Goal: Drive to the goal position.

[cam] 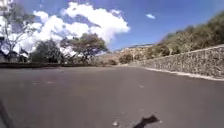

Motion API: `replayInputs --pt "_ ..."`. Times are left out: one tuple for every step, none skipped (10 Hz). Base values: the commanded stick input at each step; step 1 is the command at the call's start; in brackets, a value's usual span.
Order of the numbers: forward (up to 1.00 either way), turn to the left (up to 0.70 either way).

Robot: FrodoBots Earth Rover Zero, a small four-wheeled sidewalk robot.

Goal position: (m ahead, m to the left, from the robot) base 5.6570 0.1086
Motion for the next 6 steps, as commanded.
replayInputs --pt "0.5 0.0" --pt "0.5 0.0" --pt "0.5 0.0" --pt "0.5 0.0" --pt "0.5 0.0" --pt "0.5 0.0"
